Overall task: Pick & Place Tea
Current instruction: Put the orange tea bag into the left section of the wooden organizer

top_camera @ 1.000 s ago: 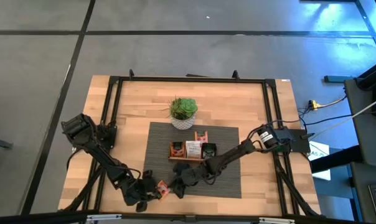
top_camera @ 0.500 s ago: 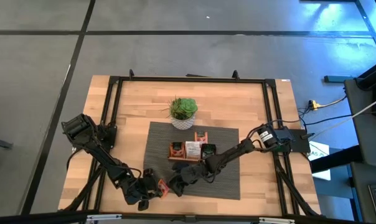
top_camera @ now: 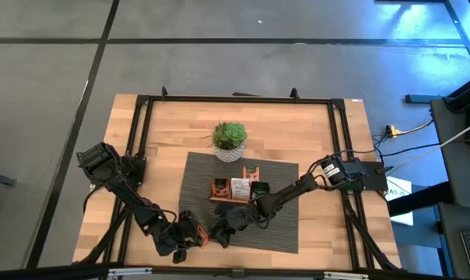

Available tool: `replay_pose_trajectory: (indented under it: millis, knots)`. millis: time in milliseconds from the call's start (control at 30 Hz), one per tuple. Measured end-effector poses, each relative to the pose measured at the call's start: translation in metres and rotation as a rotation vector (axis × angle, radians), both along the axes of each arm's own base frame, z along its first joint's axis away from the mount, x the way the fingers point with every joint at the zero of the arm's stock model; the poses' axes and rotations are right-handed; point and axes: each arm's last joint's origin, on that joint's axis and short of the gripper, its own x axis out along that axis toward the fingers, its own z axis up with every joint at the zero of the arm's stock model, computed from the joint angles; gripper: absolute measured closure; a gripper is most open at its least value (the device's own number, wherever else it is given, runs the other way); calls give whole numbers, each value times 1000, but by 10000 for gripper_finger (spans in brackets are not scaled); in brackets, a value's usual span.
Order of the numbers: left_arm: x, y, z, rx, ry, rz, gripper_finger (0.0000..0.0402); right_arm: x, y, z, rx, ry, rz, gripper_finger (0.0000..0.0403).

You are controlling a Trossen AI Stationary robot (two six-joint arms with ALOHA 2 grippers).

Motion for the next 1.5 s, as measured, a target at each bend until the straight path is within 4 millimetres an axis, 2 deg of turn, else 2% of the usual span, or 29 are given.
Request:
replay_pose_trajectory:
  millis: [467, 900, 1500]
  knots:
    - [0, 0, 0, -14, 7, 7, 274, 2, -1, 2, 10, -26, -4, 247]
    - [-5, -5, 0, -18, 10, -14, 274, 9, -18, 1, -18, -30, -30, 247]
    - [-5, -4, 0, -104, 21, 104, 277, 6, -11, 2, -3, -33, 20, 247]
